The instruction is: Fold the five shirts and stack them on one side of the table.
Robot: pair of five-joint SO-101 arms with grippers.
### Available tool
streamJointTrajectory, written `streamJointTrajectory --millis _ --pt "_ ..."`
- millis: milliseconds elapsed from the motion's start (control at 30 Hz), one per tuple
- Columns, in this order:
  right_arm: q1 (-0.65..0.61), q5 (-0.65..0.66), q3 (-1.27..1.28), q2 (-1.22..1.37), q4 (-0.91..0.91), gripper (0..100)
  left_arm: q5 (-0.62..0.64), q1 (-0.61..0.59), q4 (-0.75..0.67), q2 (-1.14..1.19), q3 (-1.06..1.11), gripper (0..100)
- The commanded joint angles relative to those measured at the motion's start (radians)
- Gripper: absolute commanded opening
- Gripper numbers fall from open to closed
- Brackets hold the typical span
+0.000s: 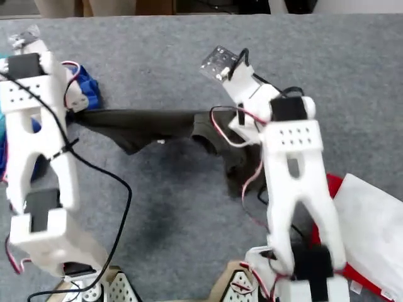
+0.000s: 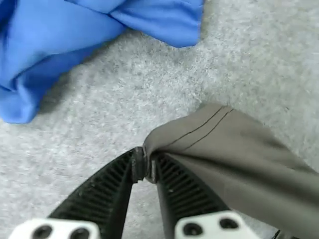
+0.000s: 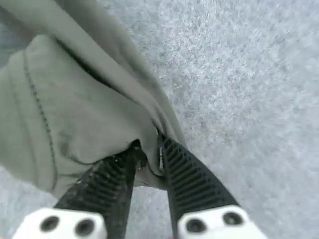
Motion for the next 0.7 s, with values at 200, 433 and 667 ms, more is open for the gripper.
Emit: streamJointTrajectory --millis 200,433,667 --pt "-0.15 0.044 -0.054 -0.38 0.293 0.5 -0.19 -0.029 0.009 -0.581 0.334 2" --pt "-0.203 0.046 -0.058 -0.55 0.459 0.5 -0.265 -0.031 0.009 -0.98 0.588 2" --pt "-0.203 0.086 0.047 -0.567 0.39 0.5 -0.252 -0.029 -0.127 -1.089 0.778 2"
